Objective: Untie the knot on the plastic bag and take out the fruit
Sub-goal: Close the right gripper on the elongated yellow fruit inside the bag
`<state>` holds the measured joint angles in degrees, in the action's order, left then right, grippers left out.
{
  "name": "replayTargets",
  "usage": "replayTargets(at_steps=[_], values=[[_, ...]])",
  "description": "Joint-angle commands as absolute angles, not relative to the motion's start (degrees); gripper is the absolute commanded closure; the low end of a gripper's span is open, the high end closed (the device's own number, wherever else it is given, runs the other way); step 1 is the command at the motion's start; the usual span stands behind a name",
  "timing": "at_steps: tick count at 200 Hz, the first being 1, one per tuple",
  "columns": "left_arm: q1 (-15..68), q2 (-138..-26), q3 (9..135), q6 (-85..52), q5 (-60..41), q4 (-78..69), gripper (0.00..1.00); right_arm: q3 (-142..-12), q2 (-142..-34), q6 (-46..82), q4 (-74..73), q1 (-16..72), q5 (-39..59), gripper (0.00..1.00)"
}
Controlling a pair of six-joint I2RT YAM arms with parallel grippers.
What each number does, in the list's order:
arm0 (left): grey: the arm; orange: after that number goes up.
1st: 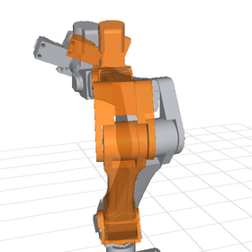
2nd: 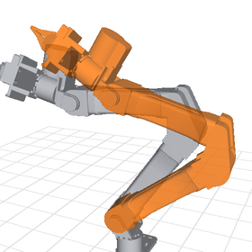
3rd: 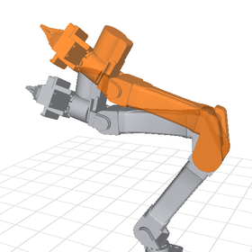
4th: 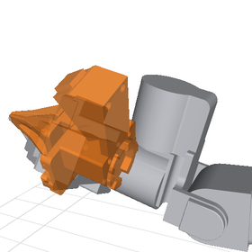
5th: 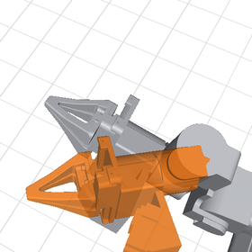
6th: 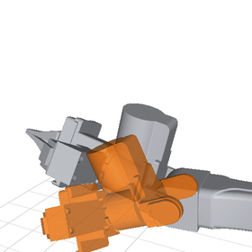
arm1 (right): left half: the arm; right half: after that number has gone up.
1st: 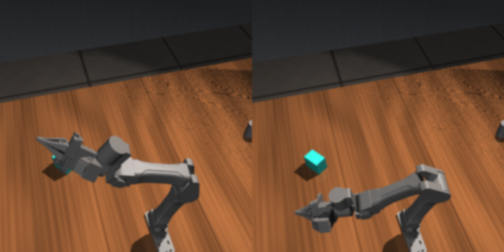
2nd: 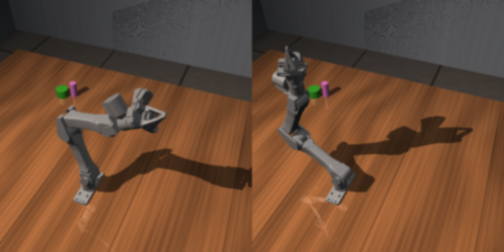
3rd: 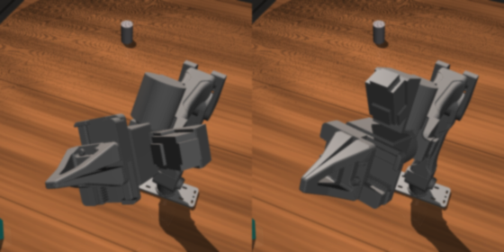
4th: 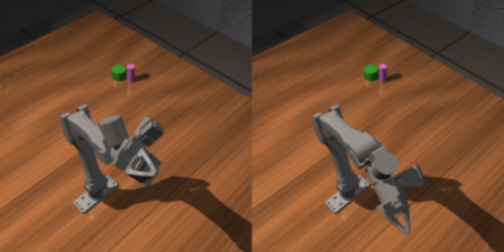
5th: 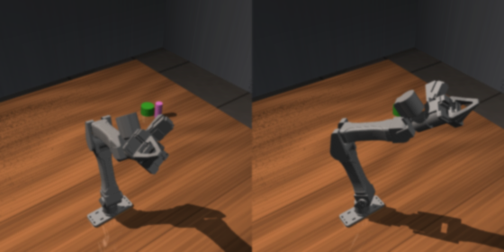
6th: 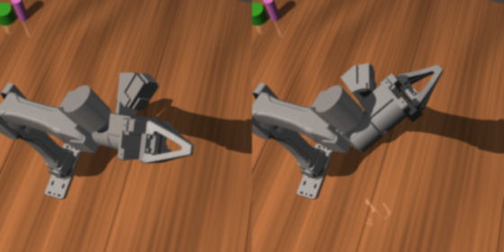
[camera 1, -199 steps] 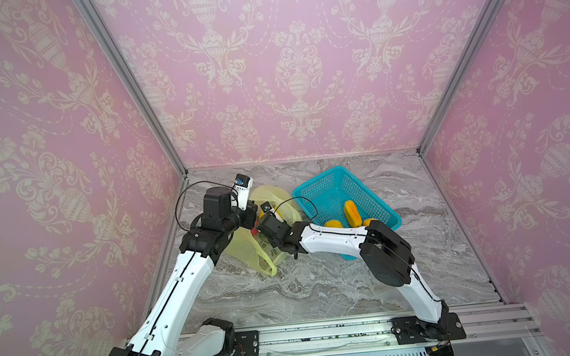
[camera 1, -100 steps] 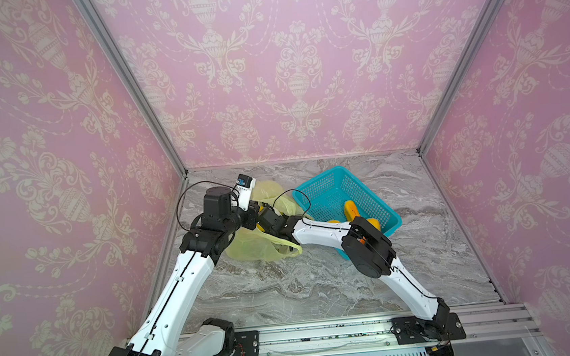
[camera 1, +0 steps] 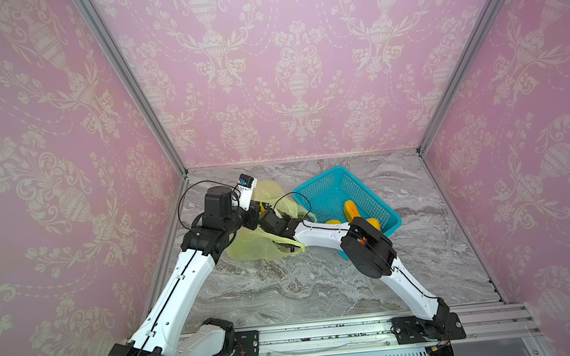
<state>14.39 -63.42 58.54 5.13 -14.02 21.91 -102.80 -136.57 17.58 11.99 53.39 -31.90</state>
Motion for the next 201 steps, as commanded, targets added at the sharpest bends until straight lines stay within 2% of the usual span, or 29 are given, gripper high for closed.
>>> replayTargets(at_steps=[1,44,92,110,128,156,201], values=[[14.0,-63.0,58.1,6.7,-9.7,22.1,1.0,-96.2,-127.7,17.4,8.7,53.8,-33.0,0.83],[13.9,-62.7,58.1,7.0,-9.5,22.0,1.0,-81.3,-115.2,18.5,-1.6,54.1,-31.2,0.89],[13.9,-62.6,58.1,7.1,-9.8,22.1,1.0,-77.8,-112.9,15.2,-6.4,55.3,-30.4,0.92],[13.9,-62.4,58.0,6.9,-10.0,21.9,1.0,-79.3,-113.9,14.9,-4.9,55.5,-30.8,0.83],[13.9,-62.4,58.2,6.6,-11.8,22.1,1.0,-82.6,-116.8,16.0,-3.3,55.5,-31.5,0.63],[14.0,-61.1,58.6,5.1,-17.9,21.0,1.0,-85.9,-120.9,17.9,-2.7,56.2,-33.2,0.58],[14.0,-57.0,56.8,5.1,-20.6,18.4,1.0,-83.0,-119.8,20.6,-6.5,61.7,-38.2,0.39]])
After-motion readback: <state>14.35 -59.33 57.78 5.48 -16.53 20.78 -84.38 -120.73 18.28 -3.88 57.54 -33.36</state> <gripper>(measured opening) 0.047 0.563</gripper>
